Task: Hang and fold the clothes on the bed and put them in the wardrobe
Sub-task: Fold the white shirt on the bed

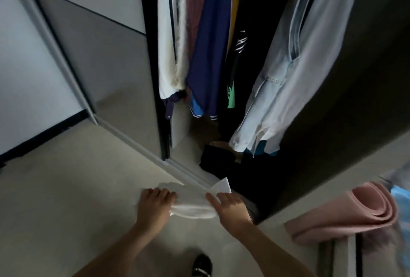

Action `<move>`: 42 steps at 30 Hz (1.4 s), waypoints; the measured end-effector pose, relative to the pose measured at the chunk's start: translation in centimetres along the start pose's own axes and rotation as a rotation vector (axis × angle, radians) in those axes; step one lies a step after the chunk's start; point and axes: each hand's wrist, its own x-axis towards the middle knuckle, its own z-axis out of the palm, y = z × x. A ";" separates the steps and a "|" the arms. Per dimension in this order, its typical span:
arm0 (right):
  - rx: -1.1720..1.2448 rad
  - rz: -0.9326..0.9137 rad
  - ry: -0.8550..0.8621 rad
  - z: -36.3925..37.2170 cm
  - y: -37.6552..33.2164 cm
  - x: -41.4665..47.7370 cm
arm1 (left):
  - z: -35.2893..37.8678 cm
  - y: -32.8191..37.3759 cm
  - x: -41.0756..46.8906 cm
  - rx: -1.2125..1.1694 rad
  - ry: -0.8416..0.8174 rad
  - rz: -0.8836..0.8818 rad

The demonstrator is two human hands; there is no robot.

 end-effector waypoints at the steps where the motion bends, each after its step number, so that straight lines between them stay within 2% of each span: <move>1: 0.015 0.009 -0.016 0.7 0.3 1.0 | 0.7 -0.6 0.9 0.011 0.004 0.017; 3: 0.019 0.014 -0.027 2.4 1.3 3.0 | 2.2 -1.8 3.1 0.031 -0.020 0.046; 5: 0.049 0.044 -0.041 3.6 2.1 5.2 | 3.3 -2.7 5.7 0.036 -0.113 0.046; 9: 0.075 0.087 -0.019 7.0 4.6 10.5 | 7.1 -5.1 11.6 0.013 -0.151 0.073; 15: 0.041 0.110 0.058 15.1 8.0 18.9 | 16.4 -9.2 19.3 0.079 -0.015 0.164; 19: -0.045 0.128 0.139 24.9 10.3 23.0 | 27.3 -11.4 23.0 0.122 0.129 0.291; 25: -0.203 0.220 0.362 41.0 18.9 29.2 | 46.3 -12.1 32.2 0.110 0.403 0.414; 30: -0.409 0.275 0.722 44.9 27.2 32.4 | 52.4 -8.5 40.8 -0.004 0.679 0.424; 32: -0.468 0.361 0.818 44.9 30.7 33.0 | 53.6 -5.9 43.9 -0.074 0.712 0.400; 34: -0.517 0.511 0.737 45.5 33.7 33.2 | 54.8 -3.3 46.6 -0.113 0.578 0.356; 35: -0.517 0.603 0.576 45.8 34.5 33.2 | 55.7 -2.4 47.6 -0.123 0.406 0.340; 37: -0.367 0.854 0.067 47.2 36.2 33.1 | 59.0 -1.0 48.6 -0.163 -0.123 0.333; 38: -0.167 0.942 -0.172 48.1 37.0 32.9 | 60.8 -0.6 48.4 -0.140 -0.326 0.348; 39: 0.007 0.986 -0.339 49.0 37.5 32.9 | 62.4 -0.5 48.0 -0.121 -0.427 0.370; 40: 0.106 0.978 -0.398 49.9 37.7 33.1 | 63.7 -0.6 47.5 -0.107 -0.473 0.395; 42: 0.108 0.908 -0.404 51.2 37.2 33.7 | 65.0 -1.0 46.6 -0.087 -0.547 0.428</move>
